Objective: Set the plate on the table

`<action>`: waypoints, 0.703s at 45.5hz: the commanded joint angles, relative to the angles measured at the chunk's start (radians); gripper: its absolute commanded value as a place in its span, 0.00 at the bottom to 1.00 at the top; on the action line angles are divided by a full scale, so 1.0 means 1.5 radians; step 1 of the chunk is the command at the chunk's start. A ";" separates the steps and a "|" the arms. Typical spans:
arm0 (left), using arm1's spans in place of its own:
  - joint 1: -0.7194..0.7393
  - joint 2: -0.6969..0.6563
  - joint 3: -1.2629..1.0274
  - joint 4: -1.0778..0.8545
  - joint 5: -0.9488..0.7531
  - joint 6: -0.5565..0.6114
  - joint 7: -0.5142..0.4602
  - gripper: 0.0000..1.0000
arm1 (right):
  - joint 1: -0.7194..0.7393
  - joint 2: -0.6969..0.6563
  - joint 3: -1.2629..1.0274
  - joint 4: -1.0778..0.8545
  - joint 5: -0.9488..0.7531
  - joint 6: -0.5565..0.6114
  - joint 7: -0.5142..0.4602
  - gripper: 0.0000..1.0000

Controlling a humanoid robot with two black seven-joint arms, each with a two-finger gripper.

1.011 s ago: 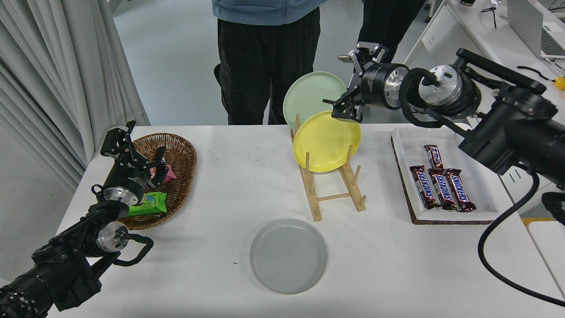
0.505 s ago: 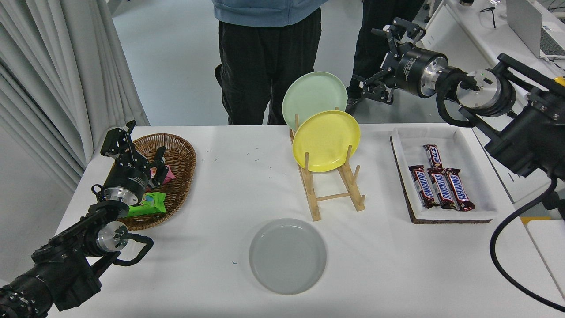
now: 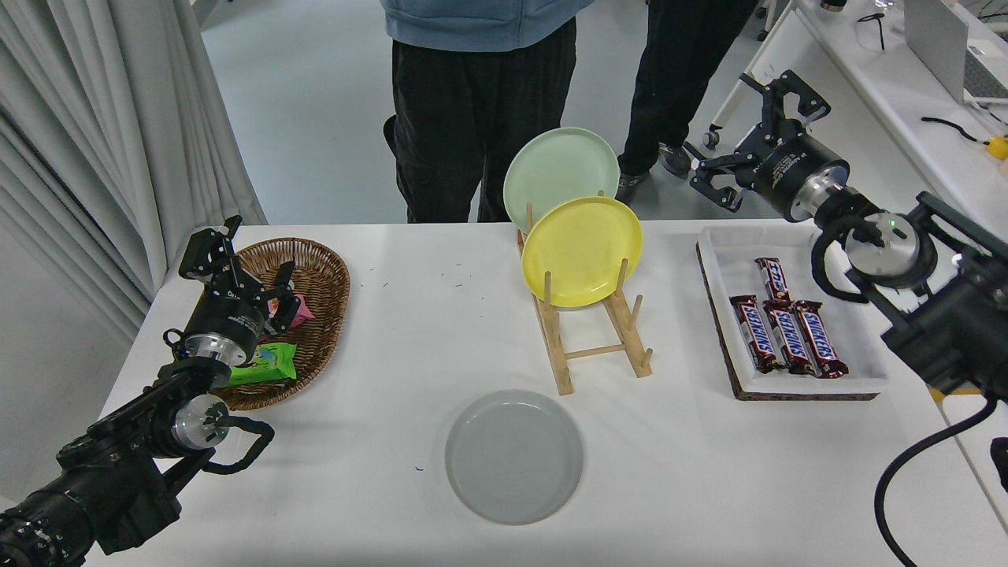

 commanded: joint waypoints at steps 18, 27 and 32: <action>0.000 0.000 0.000 0.001 0.000 0.000 0.000 1.00 | -0.192 0.062 0.231 0.002 -0.066 0.003 0.016 0.99; 0.000 0.000 0.000 0.000 0.000 0.000 0.000 1.00 | -0.240 0.077 0.294 0.010 -0.126 0.003 0.017 0.99; 0.000 0.000 0.000 0.000 0.000 0.000 0.000 1.00 | -0.266 0.081 0.327 0.016 -0.151 0.003 0.042 0.99</action>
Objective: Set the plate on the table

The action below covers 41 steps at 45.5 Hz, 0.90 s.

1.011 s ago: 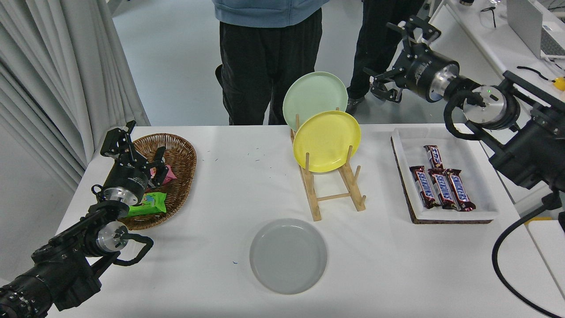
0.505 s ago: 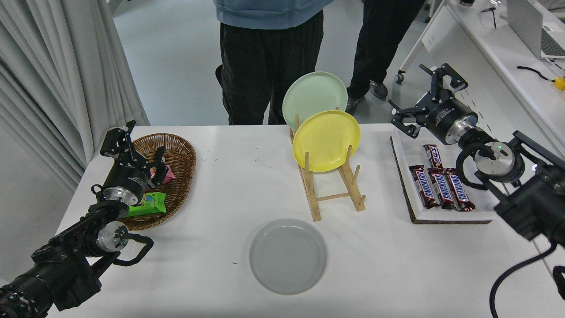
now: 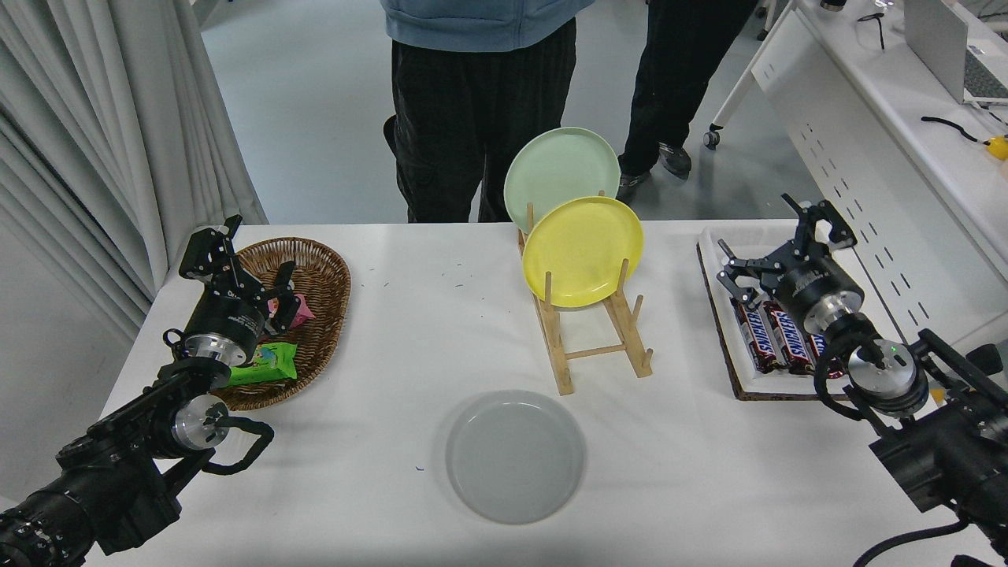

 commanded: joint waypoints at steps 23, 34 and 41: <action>0.000 0.000 0.000 0.000 0.000 0.000 0.000 1.00 | -0.164 0.021 0.104 0.152 -0.126 -0.010 0.058 0.99; 0.000 0.000 0.000 0.000 0.000 0.000 0.000 1.00 | -0.155 0.030 0.126 0.109 -0.125 -0.011 0.061 0.99; 0.000 0.000 0.000 0.000 0.000 0.001 0.000 1.00 | -0.153 0.036 0.127 0.105 -0.119 -0.011 0.061 0.99</action>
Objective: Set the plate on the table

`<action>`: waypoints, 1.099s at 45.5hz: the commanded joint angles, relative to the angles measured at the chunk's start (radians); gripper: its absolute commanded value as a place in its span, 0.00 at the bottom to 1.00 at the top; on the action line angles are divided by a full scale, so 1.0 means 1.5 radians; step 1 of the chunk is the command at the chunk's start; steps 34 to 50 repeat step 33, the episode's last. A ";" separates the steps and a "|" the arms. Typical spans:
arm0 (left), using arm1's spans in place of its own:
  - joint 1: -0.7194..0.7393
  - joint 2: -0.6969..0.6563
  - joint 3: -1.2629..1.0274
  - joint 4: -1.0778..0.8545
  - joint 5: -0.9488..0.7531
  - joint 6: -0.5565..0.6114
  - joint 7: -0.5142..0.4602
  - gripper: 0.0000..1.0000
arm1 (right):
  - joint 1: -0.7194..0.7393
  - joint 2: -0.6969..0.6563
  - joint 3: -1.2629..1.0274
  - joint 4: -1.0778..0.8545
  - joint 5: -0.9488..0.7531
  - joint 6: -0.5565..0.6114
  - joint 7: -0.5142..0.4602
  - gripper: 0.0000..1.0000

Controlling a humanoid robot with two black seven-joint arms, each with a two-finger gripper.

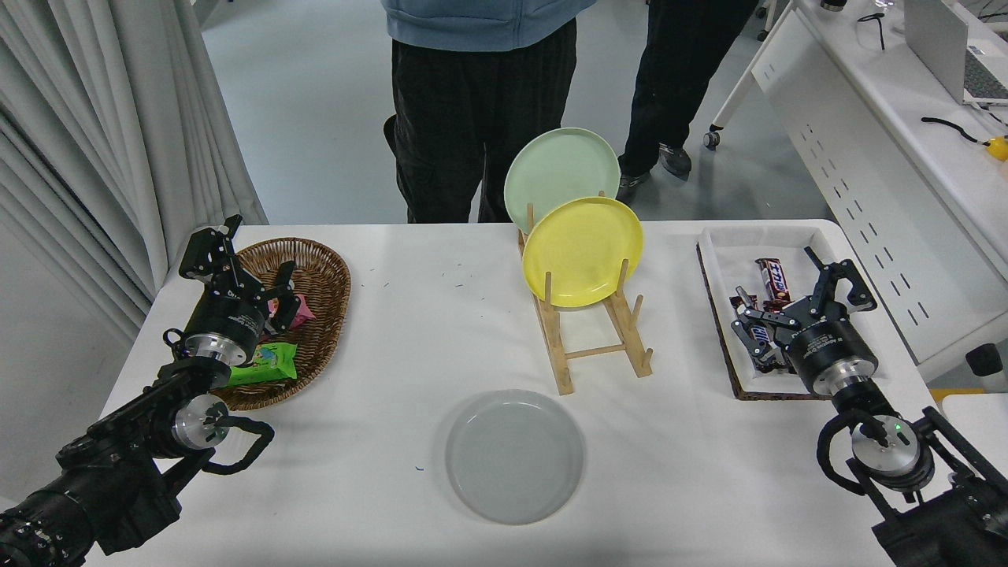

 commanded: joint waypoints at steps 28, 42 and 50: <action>0.000 0.000 0.000 0.000 0.000 0.000 0.000 1.00 | 0.075 0.040 -0.001 -0.081 0.005 0.004 0.002 0.99; 0.000 0.000 0.000 0.000 0.000 0.001 0.000 1.00 | 0.076 0.046 0.001 -0.074 0.004 0.001 0.002 0.99; 0.000 0.000 0.000 0.000 0.000 0.001 0.000 1.00 | 0.076 0.046 0.001 -0.074 0.004 0.001 0.002 0.99</action>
